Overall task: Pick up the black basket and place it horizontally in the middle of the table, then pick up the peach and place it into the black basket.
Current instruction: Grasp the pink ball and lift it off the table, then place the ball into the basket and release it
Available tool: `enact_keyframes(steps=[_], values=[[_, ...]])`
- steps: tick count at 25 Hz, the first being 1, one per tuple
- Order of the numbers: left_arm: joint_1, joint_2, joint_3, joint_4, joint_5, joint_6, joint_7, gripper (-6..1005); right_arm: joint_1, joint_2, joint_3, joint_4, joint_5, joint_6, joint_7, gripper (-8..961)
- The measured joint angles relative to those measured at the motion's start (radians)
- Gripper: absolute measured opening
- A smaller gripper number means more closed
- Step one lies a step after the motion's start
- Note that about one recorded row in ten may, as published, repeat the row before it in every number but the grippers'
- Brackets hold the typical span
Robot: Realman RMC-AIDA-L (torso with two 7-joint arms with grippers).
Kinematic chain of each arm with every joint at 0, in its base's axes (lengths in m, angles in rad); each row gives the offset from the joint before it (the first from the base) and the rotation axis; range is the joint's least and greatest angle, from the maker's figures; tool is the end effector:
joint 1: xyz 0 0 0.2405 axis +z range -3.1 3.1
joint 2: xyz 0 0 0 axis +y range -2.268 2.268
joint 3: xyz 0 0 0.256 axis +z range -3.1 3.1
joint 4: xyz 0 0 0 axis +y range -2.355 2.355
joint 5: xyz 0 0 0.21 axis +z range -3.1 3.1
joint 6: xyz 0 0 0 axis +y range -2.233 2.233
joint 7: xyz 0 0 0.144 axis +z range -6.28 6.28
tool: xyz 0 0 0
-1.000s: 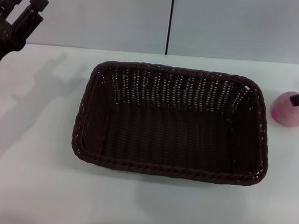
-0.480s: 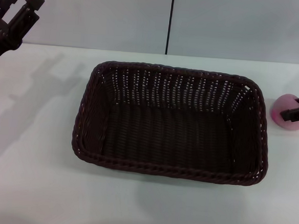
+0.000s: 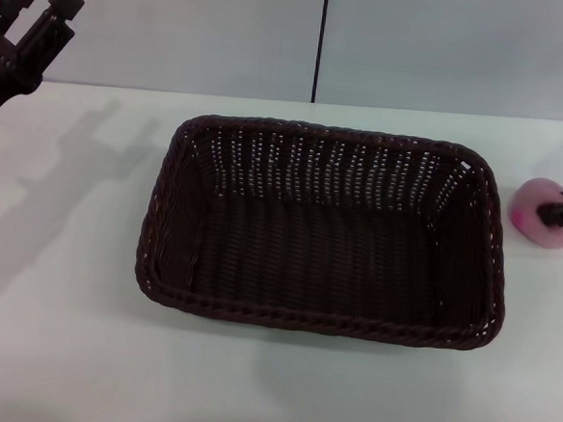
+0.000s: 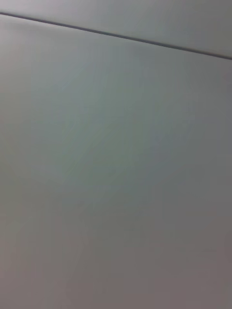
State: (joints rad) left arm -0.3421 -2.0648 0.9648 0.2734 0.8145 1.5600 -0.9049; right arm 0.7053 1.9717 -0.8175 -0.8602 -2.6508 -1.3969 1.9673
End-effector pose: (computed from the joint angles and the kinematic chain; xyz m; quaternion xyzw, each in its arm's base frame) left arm -0.2974 0.3021 0.0357 -0.7088 -0.2301 -0.5301 0.4046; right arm 0.2832 0.3936 0.0597 -0.9180 0.3175 -0.1207 0.2047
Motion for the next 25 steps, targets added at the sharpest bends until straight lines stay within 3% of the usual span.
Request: enact_keyframes(steps=[17,25], values=[[-0.002,-0.001,0.000,-0.013,0.000,0.000,0.000,708,-0.015,0.003,0.013,-0.036,0.011,-0.006,-0.001,139],[0.000,-0.001,0.000,-0.014,0.000,0.001,0.000,705,-0.072,0.012,0.104,-0.192,0.162,-0.063,0.007,88]])
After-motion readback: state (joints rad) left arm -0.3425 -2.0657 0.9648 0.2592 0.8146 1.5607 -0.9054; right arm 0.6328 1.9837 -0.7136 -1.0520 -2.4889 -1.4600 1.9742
